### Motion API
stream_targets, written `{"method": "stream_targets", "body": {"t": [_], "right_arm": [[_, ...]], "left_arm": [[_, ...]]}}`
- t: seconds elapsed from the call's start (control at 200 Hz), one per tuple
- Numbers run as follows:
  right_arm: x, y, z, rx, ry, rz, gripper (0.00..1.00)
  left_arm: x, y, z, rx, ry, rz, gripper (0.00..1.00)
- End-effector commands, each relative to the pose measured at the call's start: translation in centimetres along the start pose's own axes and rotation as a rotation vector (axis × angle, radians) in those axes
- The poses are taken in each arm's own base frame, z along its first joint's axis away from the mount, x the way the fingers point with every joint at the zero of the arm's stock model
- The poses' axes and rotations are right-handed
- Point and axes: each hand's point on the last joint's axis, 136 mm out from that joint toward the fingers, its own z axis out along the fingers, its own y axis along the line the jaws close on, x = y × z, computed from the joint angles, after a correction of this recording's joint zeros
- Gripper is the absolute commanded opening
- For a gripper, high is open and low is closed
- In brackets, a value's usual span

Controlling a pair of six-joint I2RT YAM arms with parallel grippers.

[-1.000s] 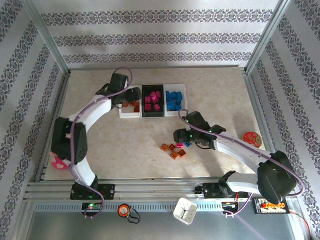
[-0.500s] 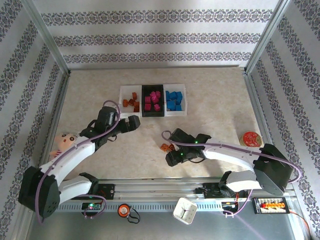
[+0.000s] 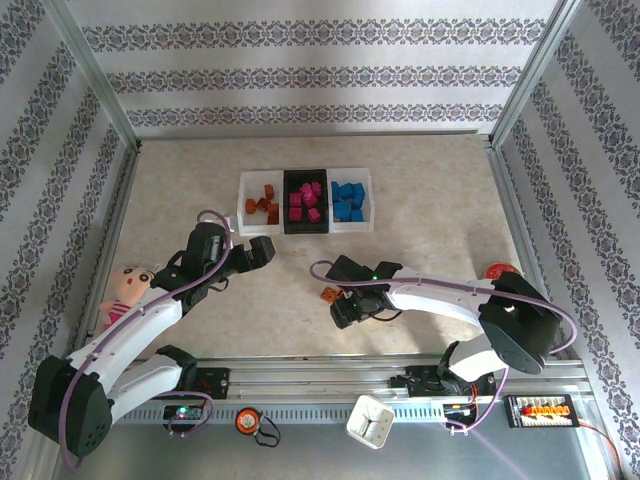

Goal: Sort the legos into containers by color
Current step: Pick up the lego from the bottom-center of the table, then place the lego in the container.

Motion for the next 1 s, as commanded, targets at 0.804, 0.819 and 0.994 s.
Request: {"method": "stream_targets", "body": {"t": [0.804, 0.819, 0.994], "right_arm": [[-10.9, 7.4, -8.4, -0.274, -0.3, -0.182, 0.27], [-11.7, 7.5, -8.6, -0.278, -0.316, -0.179, 0.27], [-21.0, 8.5, -9.9, -0.289, -0.449, -0.131, 0.27]], "left_arm": [[2.4, 3.8, -1.5, -0.133, -0.004, -0.012, 1.0], [2.6, 3.9, -1.6, -0.136, -0.003, -0.013, 1.0], [3.7, 4.9, -2.1, -0.151, 0.008, -0.035, 1.0]]}}
